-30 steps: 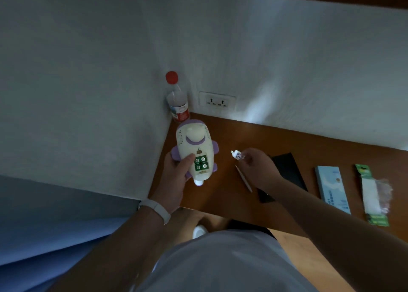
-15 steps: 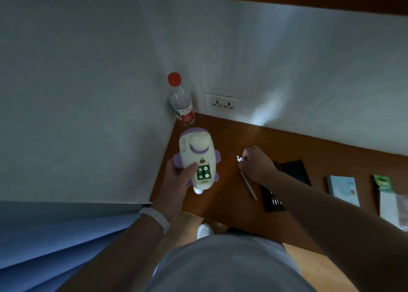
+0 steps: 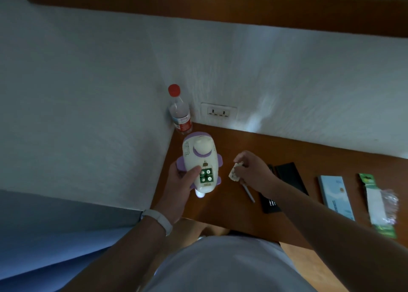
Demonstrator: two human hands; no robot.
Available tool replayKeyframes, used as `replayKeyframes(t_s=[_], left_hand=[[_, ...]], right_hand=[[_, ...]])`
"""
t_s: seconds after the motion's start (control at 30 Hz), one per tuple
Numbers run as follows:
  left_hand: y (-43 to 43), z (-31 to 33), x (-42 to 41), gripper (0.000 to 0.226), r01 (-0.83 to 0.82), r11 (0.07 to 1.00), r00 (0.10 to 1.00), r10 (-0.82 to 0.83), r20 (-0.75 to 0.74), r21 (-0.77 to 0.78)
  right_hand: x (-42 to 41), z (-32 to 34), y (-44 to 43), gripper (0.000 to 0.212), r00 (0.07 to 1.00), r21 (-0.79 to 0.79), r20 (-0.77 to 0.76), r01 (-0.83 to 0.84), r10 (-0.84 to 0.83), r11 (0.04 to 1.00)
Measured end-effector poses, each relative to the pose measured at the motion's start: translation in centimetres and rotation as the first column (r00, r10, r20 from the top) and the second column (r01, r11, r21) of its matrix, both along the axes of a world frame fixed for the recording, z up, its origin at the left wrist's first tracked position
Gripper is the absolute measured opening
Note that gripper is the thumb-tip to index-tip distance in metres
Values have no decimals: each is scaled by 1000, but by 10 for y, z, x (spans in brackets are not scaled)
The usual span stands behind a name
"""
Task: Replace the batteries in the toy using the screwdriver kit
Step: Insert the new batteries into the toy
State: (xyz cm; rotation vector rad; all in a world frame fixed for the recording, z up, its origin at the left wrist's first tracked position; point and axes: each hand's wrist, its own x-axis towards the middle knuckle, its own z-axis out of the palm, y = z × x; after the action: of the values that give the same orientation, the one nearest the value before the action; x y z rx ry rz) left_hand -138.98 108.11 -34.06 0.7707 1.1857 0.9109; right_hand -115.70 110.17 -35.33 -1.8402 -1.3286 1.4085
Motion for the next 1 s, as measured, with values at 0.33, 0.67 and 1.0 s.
replayKeyframes(t_s=[0.33,0.67,1.0], left_hand=[[-17,15,-13,68,50,998,999,-51,17,34],[-28,21,-19,75,69,996,997,-70,19,58],[-45,34,0,90,28,996,1000,-29,11,90]], right_hand=[[-28,54,-47,8,938,17,-298,193,-179,981],[-36,74,-86,33,820,-43,-540,198,-189,979],[-25,94,-105,12,981,188,-192,72,-35,980]])
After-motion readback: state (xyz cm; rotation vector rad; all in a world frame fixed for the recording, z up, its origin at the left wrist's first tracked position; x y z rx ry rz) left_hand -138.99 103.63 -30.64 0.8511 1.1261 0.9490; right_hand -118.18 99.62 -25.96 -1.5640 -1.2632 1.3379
